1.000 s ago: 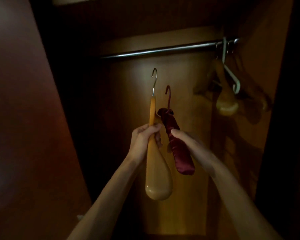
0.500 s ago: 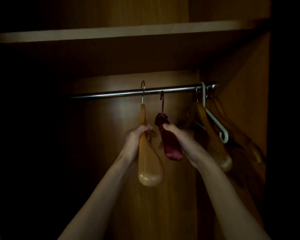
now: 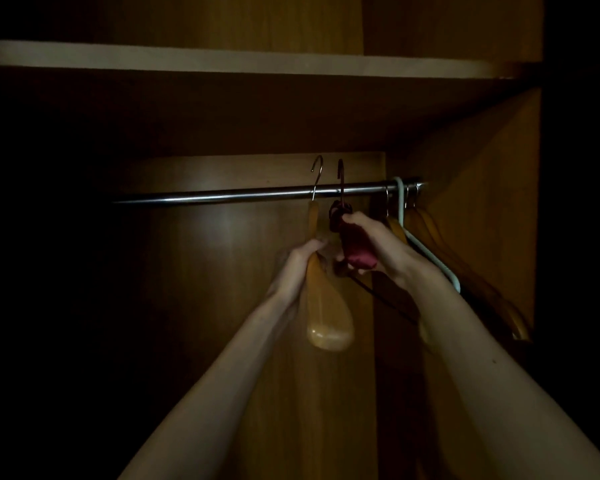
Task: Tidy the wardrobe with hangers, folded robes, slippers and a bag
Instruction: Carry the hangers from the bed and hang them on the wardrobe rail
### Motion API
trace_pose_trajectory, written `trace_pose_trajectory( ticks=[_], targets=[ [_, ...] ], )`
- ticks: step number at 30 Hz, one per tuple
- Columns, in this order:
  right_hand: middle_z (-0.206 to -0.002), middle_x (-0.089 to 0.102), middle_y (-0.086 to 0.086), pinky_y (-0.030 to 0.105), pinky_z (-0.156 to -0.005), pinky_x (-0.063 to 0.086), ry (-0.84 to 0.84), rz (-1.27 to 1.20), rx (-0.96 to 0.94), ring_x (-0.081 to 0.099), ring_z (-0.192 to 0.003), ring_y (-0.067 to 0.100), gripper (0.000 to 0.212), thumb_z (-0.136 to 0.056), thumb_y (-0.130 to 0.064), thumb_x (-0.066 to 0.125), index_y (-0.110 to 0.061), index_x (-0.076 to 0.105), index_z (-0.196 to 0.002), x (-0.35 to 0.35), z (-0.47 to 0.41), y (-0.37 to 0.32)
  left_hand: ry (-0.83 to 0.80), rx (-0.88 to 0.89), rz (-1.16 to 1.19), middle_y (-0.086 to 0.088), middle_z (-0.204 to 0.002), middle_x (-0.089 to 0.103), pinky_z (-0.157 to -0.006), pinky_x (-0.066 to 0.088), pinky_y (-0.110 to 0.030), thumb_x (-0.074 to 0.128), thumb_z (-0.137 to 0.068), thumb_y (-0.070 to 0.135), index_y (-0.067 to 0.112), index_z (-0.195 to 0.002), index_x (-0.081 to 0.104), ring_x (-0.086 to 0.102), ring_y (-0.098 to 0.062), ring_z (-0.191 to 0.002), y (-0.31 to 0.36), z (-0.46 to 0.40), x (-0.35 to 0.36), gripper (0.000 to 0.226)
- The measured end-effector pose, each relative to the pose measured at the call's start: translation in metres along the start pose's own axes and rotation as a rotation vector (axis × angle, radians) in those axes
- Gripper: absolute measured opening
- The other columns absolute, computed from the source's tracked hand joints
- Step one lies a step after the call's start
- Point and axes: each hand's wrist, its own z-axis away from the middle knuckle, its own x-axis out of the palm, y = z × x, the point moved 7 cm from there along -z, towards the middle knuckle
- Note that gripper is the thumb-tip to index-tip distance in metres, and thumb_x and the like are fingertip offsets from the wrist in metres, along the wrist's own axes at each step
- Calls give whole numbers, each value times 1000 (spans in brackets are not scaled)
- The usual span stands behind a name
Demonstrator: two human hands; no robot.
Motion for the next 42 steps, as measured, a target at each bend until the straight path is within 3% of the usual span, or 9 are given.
trace_pose_trajectory(
  ticks=[9, 11, 17, 26, 31, 34, 37, 40, 42],
  targets=[
    [-109, 72, 12, 31, -69, 49, 120, 7, 144, 66, -92, 24, 68, -77, -72, 55, -22, 62, -122, -26, -2, 32, -155, -73, 57, 3, -55, 60, -48, 44, -19, 60, -97, 26, 13, -75, 68, 56, -8, -46, -19, -18, 40, 27],
    [-103, 74, 9, 29, -64, 49, 144, -41, 159, 67, -81, 18, 61, -82, -66, 56, -20, 64, -121, -34, 1, 37, -203, -91, 56, 5, -52, 59, -48, 45, -18, 55, -99, 20, 12, -73, 64, 56, -6, -44, -24, -17, 52, 29],
    [-83, 74, 8, 23, -52, 51, 180, -171, 155, 66, -62, 15, 51, -93, -50, 55, -8, 64, -120, -52, 9, 51, -254, -119, -15, -4, -91, 73, -89, 51, -39, 68, -85, 45, 16, -98, 76, 69, -18, -87, -43, -20, 72, 33],
    [-97, 72, 12, 22, -48, 50, 282, -231, 226, 68, -68, 17, 50, -93, -49, 57, -8, 64, -122, -51, 15, 62, -211, -139, -67, -3, -87, 72, -74, 52, -27, 62, -92, 43, 7, -111, 73, 70, -15, -85, -52, -16, 75, 42],
    [-101, 72, 11, 35, -68, 56, 396, -191, 171, 69, -83, 23, 37, -100, -48, 48, -20, 63, -118, -42, 33, 86, -211, -86, -10, -6, -104, 76, -91, 55, -36, 56, -96, 50, 22, -109, 74, 71, -20, -100, -58, -8, 71, 35],
    [-108, 70, 6, 34, -87, 55, 378, -290, 109, 68, -101, 25, 29, -101, -33, 54, -15, 63, -122, -21, 49, 122, -117, -24, 47, -4, -85, 71, -74, 53, -28, 57, -98, 46, 21, -94, 74, 69, -16, -80, -67, 5, 64, 30],
    [-110, 65, 4, 20, -77, 51, 363, -44, 187, 64, -94, 18, 40, -98, -30, 56, -9, 58, -133, 0, 69, 174, 58, -26, 76, -4, -67, 56, -55, 42, -25, 59, -99, 32, 17, -83, 69, 53, -14, -60, -94, 22, 49, 24],
    [-104, 70, -3, 29, -82, 55, 318, 278, 258, 66, -95, 15, 21, -95, -27, 55, -22, 67, -112, 19, 99, 206, 85, -122, 58, 1, -59, 54, -50, 38, -25, 55, -99, 23, 14, -84, 68, 49, -12, -54, -142, 50, 39, 22],
    [-89, 64, -14, 20, -66, 49, 244, 380, 313, 62, -83, 7, 13, -95, -24, 54, -29, 63, -101, 32, 122, 235, 31, -203, -6, 2, -59, 55, -51, 39, -26, 56, -99, 22, 13, -87, 69, 50, -12, -54, -183, 76, 35, 20]
  ],
)
